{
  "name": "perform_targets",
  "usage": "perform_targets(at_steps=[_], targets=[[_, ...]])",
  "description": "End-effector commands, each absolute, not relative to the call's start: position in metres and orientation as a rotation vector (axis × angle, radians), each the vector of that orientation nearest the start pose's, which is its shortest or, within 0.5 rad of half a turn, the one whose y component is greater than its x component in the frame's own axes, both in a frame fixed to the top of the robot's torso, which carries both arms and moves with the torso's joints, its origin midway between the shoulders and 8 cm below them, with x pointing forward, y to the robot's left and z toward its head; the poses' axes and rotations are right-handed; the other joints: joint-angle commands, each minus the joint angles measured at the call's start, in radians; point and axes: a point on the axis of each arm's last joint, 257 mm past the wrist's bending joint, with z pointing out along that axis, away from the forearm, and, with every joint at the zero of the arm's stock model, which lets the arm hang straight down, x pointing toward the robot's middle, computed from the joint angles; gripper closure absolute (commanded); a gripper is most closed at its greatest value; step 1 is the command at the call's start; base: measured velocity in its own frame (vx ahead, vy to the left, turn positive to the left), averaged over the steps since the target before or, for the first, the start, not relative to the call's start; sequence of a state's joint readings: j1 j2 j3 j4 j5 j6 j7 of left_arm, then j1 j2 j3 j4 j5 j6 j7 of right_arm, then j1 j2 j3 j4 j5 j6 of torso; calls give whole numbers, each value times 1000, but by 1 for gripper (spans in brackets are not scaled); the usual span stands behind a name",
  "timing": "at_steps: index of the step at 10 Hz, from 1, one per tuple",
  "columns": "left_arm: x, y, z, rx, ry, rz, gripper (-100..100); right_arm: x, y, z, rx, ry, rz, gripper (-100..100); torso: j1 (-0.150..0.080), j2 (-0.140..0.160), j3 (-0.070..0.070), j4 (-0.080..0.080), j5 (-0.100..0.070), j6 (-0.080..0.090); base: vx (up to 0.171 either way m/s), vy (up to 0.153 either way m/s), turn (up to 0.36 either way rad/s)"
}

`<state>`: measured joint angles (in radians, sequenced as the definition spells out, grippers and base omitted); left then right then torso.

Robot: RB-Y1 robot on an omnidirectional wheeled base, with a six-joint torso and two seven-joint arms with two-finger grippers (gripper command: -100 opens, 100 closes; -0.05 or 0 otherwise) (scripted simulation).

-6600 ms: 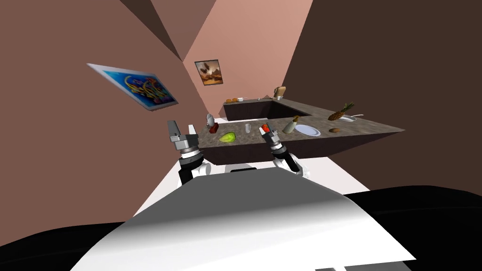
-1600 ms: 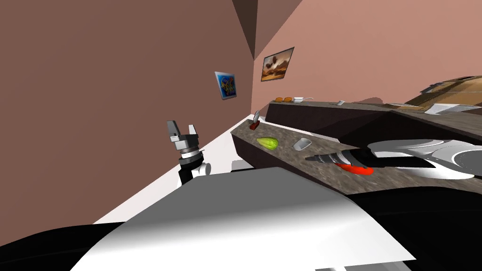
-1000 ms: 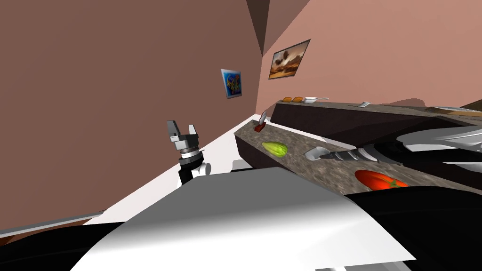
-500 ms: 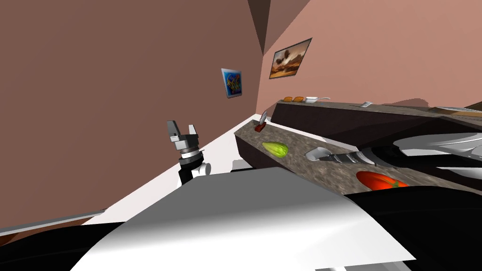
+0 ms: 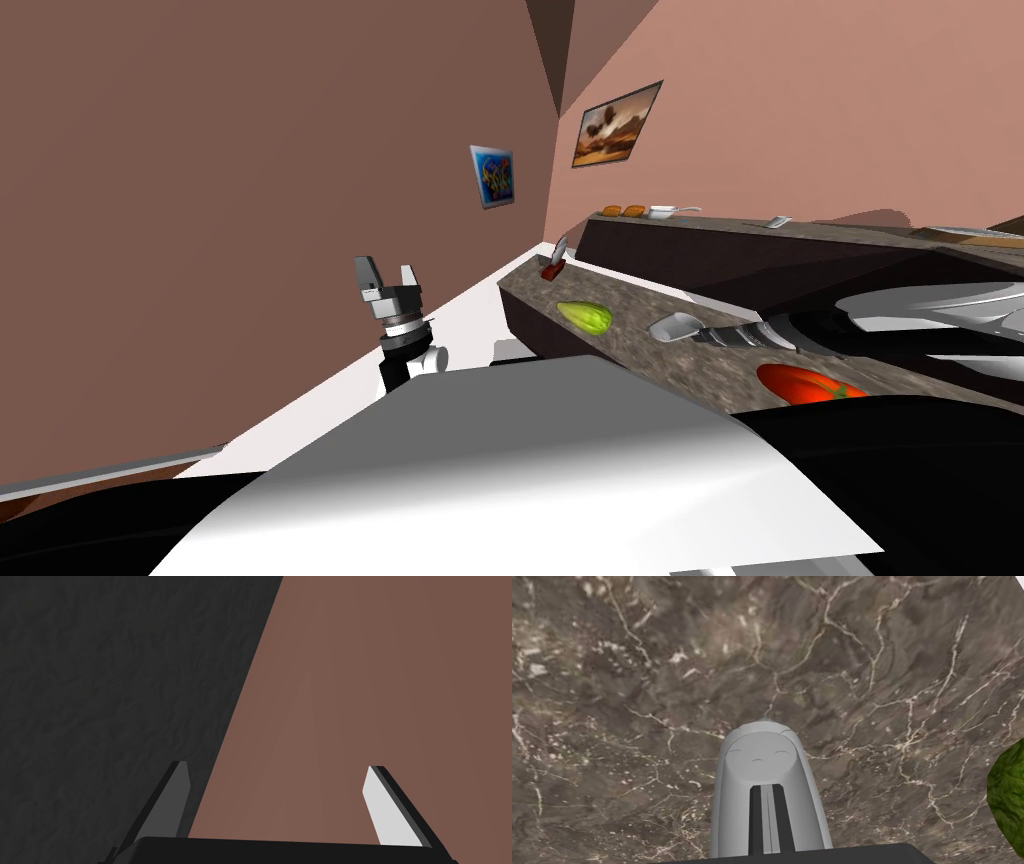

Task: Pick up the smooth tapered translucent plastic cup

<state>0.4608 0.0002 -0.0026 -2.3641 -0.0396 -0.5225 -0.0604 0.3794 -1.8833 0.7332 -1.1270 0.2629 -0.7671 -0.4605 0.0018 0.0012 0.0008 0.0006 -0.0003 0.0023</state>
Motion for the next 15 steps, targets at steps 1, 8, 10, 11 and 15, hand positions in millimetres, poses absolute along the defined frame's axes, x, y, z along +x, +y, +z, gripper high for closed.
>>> perform_targets(at_steps=[1,8,10,11,15], targets=[[323,264,77,-499,546,-1265,0,171,-686,-252,206,2874,17,0,0,0,0,0,0,0,0,0,0],[323,264,77,-499,546,-1265,0,175,-691,-233,198,2879,0,-100,0,-2,-1,0,0,0,3,4,13],[323,264,77,-499,546,-1265,0,169,-699,-237,212,2875,-3,-100,1,0,0,0,0,0,-4,21,74],[323,264,77,-499,546,-1265,0,166,-703,-240,221,2874,-4,-100,1,0,0,0,0,0,-1,25,68],[323,264,77,-499,546,-1265,0,151,-717,-250,262,2872,-8,-100,1,0,0,0,0,0,-5,24,68]])
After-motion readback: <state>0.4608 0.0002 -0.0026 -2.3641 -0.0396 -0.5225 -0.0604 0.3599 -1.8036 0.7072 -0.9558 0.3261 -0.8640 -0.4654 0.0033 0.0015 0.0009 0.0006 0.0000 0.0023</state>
